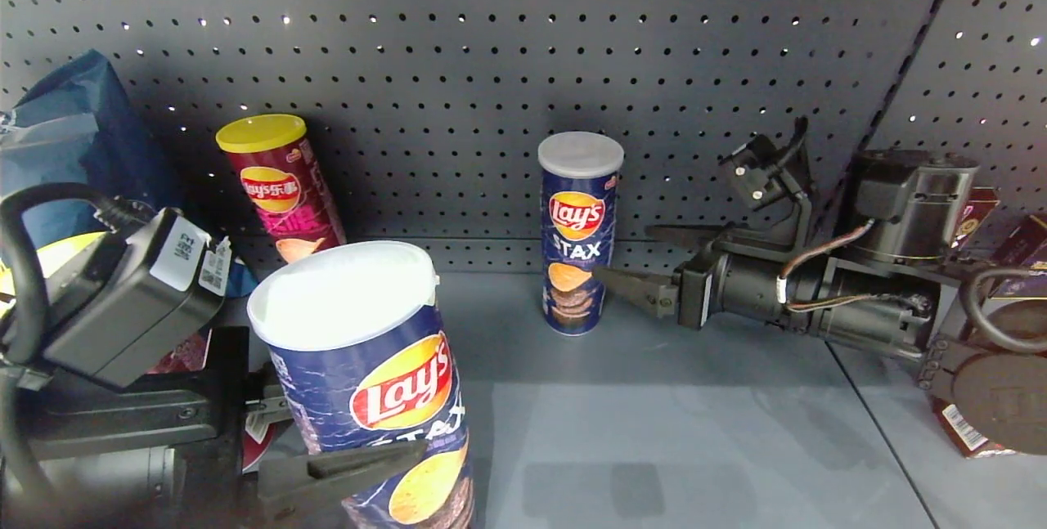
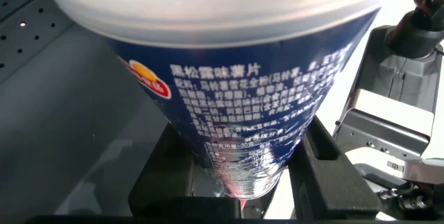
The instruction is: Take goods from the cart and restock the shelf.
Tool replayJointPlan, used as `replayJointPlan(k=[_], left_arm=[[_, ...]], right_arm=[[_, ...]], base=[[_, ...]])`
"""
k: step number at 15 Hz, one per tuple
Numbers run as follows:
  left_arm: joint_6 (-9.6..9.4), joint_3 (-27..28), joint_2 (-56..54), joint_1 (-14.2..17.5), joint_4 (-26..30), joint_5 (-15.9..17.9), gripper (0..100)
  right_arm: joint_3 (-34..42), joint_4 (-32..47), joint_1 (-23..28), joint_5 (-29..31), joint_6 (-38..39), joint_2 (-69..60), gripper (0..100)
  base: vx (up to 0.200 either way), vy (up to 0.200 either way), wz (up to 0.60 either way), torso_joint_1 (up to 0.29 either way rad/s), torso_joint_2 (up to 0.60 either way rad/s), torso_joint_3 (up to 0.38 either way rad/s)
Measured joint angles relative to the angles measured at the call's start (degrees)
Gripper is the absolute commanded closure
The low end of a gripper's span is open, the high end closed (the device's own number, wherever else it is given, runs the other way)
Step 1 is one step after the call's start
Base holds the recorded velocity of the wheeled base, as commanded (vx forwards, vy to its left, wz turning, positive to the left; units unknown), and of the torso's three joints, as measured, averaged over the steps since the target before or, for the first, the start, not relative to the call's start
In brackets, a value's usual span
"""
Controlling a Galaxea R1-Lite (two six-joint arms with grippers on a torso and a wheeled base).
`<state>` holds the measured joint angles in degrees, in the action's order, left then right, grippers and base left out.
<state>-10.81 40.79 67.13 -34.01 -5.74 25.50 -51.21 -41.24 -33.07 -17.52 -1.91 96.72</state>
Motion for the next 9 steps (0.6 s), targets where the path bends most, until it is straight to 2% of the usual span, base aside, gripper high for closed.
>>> replayJointPlan(k=[9], left_arm=[[0.00, -0.20, 0.01, 0.45, 0.06, 0.04, 100]], right_arm=[[-1.93, -2.44, -0.05, -1.28, 0.00, 6.30, 0]], base=[[0.000, 0.000, 0.00, 0.000, 0.00, 0.000]])
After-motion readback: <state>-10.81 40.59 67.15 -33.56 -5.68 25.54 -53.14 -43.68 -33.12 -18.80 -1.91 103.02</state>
